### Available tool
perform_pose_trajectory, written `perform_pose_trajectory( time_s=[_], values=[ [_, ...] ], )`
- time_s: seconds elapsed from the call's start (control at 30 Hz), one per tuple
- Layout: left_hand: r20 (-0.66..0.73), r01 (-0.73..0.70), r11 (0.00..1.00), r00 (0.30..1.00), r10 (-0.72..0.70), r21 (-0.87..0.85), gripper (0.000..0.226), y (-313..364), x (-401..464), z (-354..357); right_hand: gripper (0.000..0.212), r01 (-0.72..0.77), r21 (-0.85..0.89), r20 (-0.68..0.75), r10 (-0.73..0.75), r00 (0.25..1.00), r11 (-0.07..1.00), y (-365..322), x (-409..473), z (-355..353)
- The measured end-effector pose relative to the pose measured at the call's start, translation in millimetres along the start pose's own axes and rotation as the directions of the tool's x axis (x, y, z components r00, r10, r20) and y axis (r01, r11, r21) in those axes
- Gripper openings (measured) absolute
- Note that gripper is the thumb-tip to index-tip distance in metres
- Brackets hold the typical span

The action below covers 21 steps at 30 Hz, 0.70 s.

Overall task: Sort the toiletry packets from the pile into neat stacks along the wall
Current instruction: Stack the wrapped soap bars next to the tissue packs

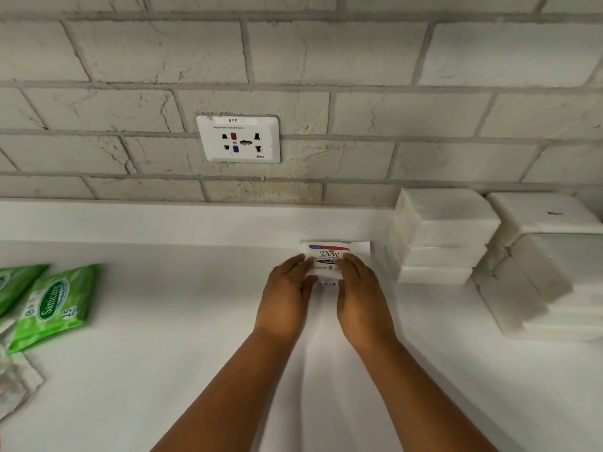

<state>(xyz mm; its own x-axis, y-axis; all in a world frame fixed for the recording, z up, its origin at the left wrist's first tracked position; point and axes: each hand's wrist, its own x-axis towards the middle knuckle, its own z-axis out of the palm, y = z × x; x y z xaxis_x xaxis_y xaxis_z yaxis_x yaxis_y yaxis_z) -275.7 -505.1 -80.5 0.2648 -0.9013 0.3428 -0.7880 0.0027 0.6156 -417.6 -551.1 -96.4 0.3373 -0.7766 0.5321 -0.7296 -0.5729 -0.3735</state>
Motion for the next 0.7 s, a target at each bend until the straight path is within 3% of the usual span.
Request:
perform_pose_trajectory(
  time_s=[0.4, 0.7],
  values=[
    [0.030, -0.007, 0.998, 1.000, 0.008, -0.059, 0.040, 5.4, -3.5, -4.2, 0.045, 0.021, -0.053, 0.011, -0.020, 1.000, 0.998, 2.6, 0.6, 4.6],
    [0.096, -0.002, 0.999, 0.995, 0.007, -0.053, 0.045, 0.6, -1.1, 0.5, 0.041, -0.050, -0.103, 0.019, 0.052, 0.998, 0.993, -0.9, 0.0, 2.7]
  ],
)
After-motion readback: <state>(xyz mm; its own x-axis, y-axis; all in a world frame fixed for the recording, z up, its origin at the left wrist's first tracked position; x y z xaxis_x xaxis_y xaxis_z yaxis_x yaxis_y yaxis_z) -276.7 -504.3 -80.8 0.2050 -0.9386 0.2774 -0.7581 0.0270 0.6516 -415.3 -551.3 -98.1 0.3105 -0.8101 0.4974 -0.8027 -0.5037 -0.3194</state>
